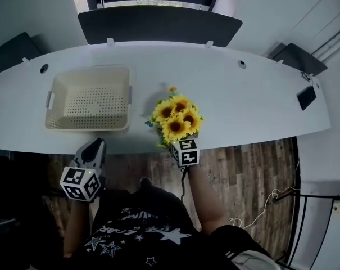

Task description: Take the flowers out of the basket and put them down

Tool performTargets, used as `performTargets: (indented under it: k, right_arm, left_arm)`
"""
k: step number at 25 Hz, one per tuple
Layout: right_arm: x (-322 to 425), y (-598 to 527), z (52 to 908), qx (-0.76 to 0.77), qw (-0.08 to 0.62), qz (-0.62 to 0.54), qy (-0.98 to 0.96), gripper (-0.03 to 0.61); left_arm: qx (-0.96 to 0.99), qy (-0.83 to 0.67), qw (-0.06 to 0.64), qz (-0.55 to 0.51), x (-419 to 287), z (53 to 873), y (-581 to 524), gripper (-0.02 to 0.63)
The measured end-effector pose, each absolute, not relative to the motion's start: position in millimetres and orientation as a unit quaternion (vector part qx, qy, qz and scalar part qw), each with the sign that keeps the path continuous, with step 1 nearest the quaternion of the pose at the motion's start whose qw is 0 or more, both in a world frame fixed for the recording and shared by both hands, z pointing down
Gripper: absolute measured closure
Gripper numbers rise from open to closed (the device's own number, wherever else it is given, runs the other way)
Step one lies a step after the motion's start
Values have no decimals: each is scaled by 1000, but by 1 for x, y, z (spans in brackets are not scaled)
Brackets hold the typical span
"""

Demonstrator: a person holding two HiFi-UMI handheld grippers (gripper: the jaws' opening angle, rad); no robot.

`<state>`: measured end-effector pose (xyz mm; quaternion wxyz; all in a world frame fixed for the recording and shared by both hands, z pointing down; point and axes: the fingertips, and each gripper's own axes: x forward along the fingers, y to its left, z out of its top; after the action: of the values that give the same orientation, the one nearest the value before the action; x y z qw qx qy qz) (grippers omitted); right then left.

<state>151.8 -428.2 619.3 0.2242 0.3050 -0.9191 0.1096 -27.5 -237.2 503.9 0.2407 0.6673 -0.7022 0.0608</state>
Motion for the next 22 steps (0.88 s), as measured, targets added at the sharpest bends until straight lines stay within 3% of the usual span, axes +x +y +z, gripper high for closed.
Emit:
performTargets:
  k: [22]
  right_arm:
    - [196,-382,589,404,189,114,-888,60]
  left_arm:
    - [748,-617,234,68,-6,491,-253,569]
